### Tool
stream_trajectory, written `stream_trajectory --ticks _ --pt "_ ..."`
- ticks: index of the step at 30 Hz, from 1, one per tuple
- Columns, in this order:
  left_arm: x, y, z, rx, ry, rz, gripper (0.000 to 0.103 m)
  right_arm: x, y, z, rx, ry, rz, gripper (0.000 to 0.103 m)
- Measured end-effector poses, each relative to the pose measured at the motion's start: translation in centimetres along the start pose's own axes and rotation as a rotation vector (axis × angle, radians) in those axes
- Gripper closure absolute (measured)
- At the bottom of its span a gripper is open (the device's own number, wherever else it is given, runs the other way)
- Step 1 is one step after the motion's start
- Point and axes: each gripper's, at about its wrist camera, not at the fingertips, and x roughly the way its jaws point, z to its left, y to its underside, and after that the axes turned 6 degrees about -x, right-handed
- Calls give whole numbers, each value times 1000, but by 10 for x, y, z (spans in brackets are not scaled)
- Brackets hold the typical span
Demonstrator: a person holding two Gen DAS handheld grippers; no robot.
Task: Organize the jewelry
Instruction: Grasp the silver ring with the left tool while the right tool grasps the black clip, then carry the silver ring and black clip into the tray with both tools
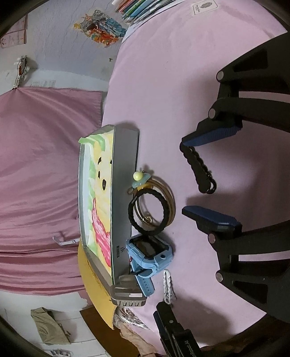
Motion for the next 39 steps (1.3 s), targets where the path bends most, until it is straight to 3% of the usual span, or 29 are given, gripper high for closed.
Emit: stream_trajectory --ticks 5,10,13,20,25,30,32,34,36,39 --pt "1 2 -7 23 14 2 68 -2 1 5 -12 -30 -20 76" --pt "1 2 -10 29 20 5 77 -4 4 9 -19 -60 -37 86" --pt "1 4 -11 32 24 9 83 -6 7 11 -21 -88 -49 87" --pt "-1 8 -19 61 31 7 83 -9 11 12 -24 -107 -65 92" --pt "-3 11 -17 32 78 -1 83 -12 14 11 -13 -141 -79 93" --pt "-12 21 -23 42 115 -70 83 -20 17 13 -8 -159 -128 94" --pt "-17 23 -25 47 129 -105 83 -26 16 14 -14 -162 -160 103" --pt "-25 23 -27 51 148 -160 83 -32 14 17 -31 -155 -187 103" --pt "-30 21 -30 58 151 -187 83 -31 13 20 -43 -150 -175 103" --pt "-26 19 -31 60 147 -169 83 -27 17 17 -22 -162 -152 103"
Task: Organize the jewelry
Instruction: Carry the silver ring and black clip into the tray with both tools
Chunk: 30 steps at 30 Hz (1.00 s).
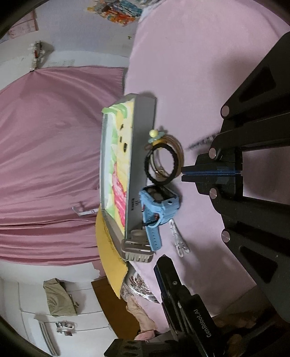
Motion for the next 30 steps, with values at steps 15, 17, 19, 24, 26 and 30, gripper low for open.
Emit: stream_trajectory --ticks 15,17,19,24,26,30 --pt "3 8 7 -37 -3 43 83 -6 5 -13 -15 95 -15 52" --pt "3 9 6 -35 -1 45 83 -1 6 -15 -9 105 11 58" --pt "2 9 5 -32 1 46 83 5 8 -19 10 110 49 69" --pt "2 9 5 -31 3 47 83 5 8 -20 4 131 56 88" --pt "2 11 2 -29 7 49 83 5 8 -20 -2 132 56 92" --pt "1 12 -2 -20 17 47 83 -2 6 -19 12 103 20 92"
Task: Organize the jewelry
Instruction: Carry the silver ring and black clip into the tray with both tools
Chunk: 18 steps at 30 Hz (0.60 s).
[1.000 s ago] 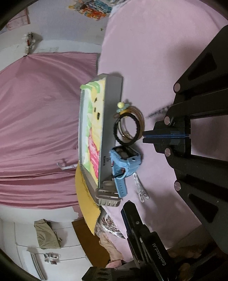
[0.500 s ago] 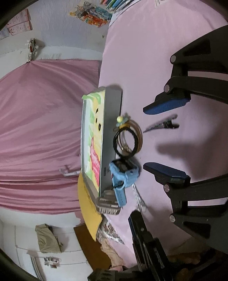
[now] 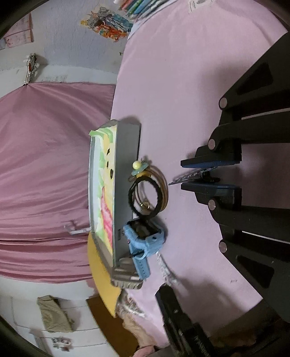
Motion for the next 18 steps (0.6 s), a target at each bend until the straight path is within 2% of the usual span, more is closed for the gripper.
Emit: stream_trajectory --ticks 5,8,14,18 --pt "0 -5 -3 11 15 -20 83 -19 -18 7 -37 -16 -106 92" --pt "-4 -17 -8 27 24 -59 83 -25 -31 14 -76 -9 -151 92" --pt "-5 -39 -12 52 31 -111 83 -25 -43 12 -91 -19 -170 92" --pt "-2 -54 -12 53 40 -131 83 -23 -62 8 -92 -26 -222 92"
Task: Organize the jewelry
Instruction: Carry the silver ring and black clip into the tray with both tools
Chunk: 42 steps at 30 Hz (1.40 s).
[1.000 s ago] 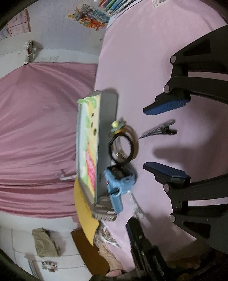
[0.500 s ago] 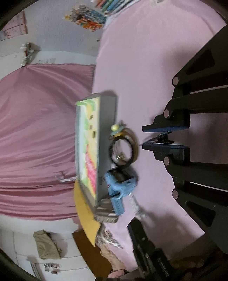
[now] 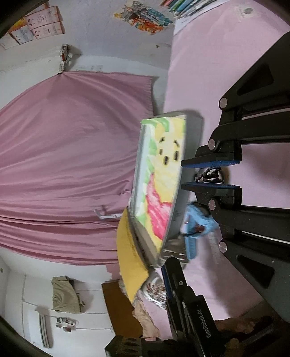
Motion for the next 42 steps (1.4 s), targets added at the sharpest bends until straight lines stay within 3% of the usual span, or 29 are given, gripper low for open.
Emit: stream_trajectory --ticks 12,18,32,42 --pt "26 -60 14 13 -50 -166 83 38 -58 -6 14 -5 -199 92" --pt "47 -79 26 6 -86 -167 83 74 -72 -4 27 -25 -164 92" --pt "130 -78 78 -138 -137 276 83 158 -37 -18 106 -144 210 92" --pt "147 -66 85 -153 -155 389 83 182 -21 -22 160 -201 335 92"
